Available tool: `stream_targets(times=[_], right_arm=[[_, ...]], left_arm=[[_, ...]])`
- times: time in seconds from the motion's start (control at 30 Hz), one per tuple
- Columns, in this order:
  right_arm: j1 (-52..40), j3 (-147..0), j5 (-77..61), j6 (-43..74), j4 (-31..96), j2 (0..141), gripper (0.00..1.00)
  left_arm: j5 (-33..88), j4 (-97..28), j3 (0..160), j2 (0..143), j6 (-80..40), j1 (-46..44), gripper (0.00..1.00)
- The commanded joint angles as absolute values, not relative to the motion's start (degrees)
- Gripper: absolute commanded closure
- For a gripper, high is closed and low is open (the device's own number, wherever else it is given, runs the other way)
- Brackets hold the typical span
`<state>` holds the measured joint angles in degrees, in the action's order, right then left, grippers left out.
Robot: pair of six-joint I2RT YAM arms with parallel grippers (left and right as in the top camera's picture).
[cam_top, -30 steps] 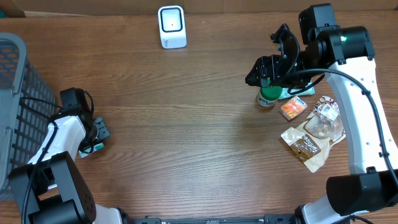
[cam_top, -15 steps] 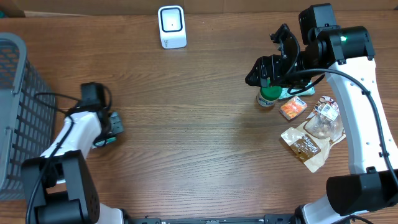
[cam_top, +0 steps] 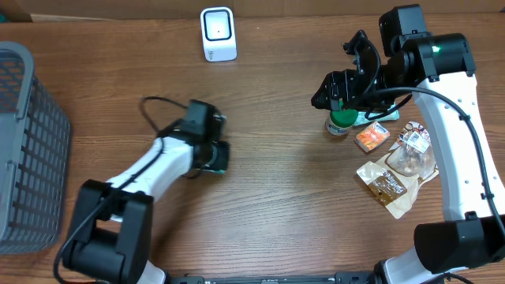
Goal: Scan the item barcode
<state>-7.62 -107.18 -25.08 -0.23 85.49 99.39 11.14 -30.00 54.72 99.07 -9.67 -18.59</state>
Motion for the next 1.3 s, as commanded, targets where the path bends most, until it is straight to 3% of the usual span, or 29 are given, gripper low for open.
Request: stream_targets(times=[0.0, 0.23, 0.4, 0.5, 0.73, 0.9, 1.27], right_arm=[[-7.88, -107.02, -24.86, -0.49, 85.38, 99.15, 0.17], [-7.88, -107.02, -24.86, -0.49, 85.36, 99.15, 0.17], [-7.88, -107.02, -24.86, -0.49, 85.38, 99.15, 0.17], [-7.88, -107.02, -24.86, -0.49, 85.38, 99.15, 0.17], [-7.88, -107.02, -24.86, -0.49, 85.1, 99.15, 0.16], [-7.88, -107.02, -24.86, -0.49, 85.12, 99.15, 0.17], [-7.88, -107.02, -24.84, -0.49, 84.95, 99.15, 0.16]], left_arm=[[17.37, -33.21, 58.08, 101.21, 1.04, -25.26, 0.96], [16.1, -38.57, 66.48, 101.08, -2.44, -25.58, 0.93], [15.88, -46.98, 77.6, 101.06, -2.74, -22.9, 0.56], [14.15, -52.8, 85.67, 101.06, -2.15, -20.45, 0.48], [9.91, -56.69, 90.08, 101.43, 8.78, -15.94, 0.46], [8.86, -58.11, 89.6, 107.72, 18.52, -13.8, 0.51], [25.17, -55.88, 89.6, 116.27, 30.15, -19.03, 0.61]])
